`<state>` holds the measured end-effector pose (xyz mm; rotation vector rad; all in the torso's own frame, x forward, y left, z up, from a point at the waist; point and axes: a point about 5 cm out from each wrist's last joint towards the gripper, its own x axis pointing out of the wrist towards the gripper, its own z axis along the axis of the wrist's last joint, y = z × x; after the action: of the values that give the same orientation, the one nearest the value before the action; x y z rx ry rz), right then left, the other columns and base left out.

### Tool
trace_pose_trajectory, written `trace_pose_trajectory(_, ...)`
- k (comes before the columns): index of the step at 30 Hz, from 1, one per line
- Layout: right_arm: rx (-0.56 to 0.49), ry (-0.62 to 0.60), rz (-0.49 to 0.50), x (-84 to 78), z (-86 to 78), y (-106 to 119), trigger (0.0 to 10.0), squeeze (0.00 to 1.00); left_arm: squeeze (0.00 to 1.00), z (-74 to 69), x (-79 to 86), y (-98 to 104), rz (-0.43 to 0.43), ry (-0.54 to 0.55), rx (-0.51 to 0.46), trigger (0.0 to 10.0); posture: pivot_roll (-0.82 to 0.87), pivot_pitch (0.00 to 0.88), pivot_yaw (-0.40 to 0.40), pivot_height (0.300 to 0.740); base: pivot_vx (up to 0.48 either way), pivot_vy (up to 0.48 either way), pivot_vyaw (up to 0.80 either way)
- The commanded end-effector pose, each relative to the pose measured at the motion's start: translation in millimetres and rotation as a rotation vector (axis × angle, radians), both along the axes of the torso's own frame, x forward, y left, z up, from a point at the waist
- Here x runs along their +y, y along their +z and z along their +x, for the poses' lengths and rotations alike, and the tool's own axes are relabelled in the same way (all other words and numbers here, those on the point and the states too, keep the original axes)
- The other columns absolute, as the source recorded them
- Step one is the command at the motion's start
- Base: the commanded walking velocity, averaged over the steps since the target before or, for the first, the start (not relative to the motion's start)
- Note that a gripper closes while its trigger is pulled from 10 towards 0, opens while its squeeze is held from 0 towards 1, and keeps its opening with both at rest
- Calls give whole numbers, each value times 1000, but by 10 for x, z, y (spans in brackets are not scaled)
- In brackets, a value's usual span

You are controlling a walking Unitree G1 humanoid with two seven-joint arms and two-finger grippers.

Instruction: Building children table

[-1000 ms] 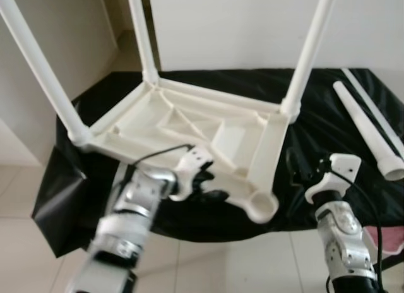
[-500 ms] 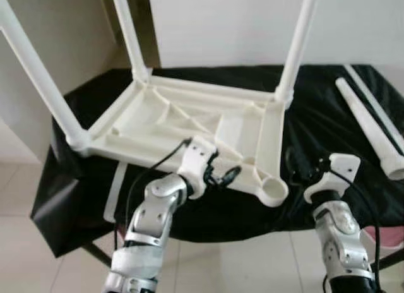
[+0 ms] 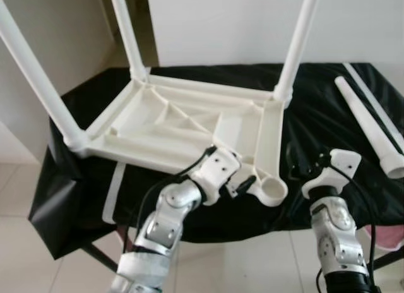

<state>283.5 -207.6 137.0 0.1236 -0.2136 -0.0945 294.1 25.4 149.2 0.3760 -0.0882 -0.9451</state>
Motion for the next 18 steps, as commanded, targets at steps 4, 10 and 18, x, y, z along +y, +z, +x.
trace_pose_trajectory(4, -3, -3, -6, -15, 18, 16, 10000, 0, 0, 76, 47, -135, 127, -23, 27, 10000, -87, 37, 34, 740, 0, 0, 0)
trace_pose_trajectory(10, -8, -6, -12, -27, 33, 35, 10000, 0, 0, 81, 78, -308, 237, -146, 183, 10000, -96, 35, 39, 740, 0, 0, 0)
trace_pose_trajectory(18, -16, -20, -14, -49, 29, 53, 10000, 0, 0, 245, 199, -332, 315, -134, 259, 10000, -106, 32, 53, 740, 0, 0, 0)
